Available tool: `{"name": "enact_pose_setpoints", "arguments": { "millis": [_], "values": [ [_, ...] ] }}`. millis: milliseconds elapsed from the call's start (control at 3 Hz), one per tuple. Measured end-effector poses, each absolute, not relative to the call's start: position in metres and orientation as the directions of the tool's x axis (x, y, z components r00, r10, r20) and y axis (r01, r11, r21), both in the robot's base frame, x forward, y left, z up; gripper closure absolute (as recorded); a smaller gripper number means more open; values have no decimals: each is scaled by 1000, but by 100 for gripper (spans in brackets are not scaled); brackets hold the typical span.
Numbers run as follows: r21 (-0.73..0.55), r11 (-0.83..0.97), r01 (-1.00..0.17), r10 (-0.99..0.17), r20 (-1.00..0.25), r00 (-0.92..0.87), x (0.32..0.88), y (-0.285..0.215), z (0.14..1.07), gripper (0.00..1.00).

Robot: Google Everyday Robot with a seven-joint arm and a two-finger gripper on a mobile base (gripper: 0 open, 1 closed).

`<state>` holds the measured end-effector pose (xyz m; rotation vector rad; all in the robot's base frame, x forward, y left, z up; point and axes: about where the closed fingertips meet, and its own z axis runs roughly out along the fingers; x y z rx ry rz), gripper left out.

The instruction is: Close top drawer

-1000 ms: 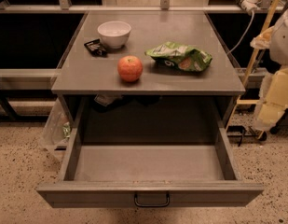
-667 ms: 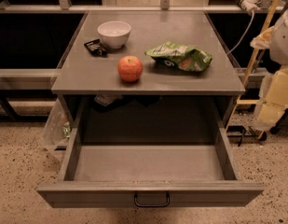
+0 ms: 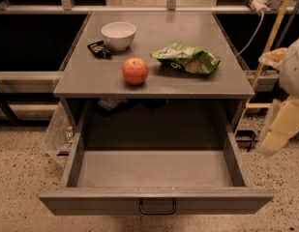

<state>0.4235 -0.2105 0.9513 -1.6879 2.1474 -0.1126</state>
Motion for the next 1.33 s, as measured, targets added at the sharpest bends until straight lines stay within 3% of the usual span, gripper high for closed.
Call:
{"name": "enact_pose_setpoints", "arguments": {
  "millis": [667,1333],
  "values": [
    [-321,316,-893,-913,-358,-195,401,-197,850,0],
    [-355,313,-881,-917,-354,-183,411,-197,834,0]
  ]
}}
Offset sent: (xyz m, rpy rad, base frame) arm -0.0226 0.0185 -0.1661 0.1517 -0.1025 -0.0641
